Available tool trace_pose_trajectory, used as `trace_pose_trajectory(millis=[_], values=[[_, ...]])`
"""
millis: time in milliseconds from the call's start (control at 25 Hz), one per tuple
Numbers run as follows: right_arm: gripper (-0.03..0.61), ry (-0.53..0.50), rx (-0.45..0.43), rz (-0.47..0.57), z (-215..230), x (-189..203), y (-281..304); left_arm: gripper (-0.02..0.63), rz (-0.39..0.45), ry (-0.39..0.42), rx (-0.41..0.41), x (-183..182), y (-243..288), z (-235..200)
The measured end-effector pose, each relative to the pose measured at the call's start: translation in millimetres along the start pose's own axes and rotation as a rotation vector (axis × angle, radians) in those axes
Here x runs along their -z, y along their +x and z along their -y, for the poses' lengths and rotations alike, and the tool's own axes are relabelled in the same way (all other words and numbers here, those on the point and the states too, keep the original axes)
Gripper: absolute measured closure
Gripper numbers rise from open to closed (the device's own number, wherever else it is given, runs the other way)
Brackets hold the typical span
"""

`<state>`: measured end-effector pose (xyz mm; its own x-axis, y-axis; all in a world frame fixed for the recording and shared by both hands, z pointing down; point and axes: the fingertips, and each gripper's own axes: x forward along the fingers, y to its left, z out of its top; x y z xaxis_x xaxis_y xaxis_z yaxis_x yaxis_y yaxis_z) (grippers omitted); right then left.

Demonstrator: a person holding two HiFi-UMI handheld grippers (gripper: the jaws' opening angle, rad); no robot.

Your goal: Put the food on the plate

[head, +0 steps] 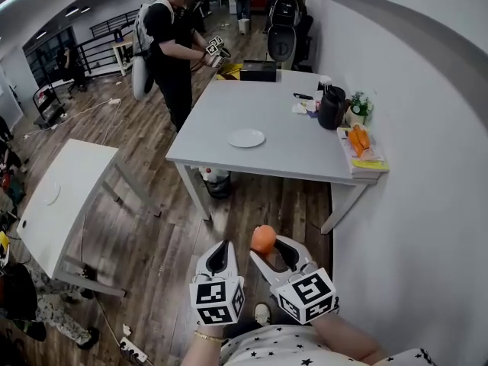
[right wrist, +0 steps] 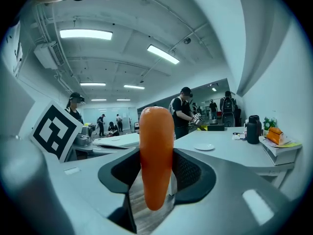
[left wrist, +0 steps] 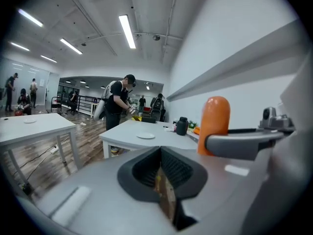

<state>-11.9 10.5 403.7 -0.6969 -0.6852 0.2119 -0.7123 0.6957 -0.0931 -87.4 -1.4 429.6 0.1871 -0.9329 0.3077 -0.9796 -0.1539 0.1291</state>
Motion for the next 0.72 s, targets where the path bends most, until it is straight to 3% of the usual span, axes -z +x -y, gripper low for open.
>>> trace_pose_trajectory(millis=[360, 720], values=[[0.376, 0.028, 0.076, -0.022, 90.6, -7.6, 66.7, 0.606, -0.014, 0.012, 0.025, -24.3, 107.7, -11.3], [0.376, 0.032, 0.122, -0.064, 182.5, -12.4, 168.5, 0.606, -0.029, 0.028, 0.054, -44.7, 239.3, -50.7]])
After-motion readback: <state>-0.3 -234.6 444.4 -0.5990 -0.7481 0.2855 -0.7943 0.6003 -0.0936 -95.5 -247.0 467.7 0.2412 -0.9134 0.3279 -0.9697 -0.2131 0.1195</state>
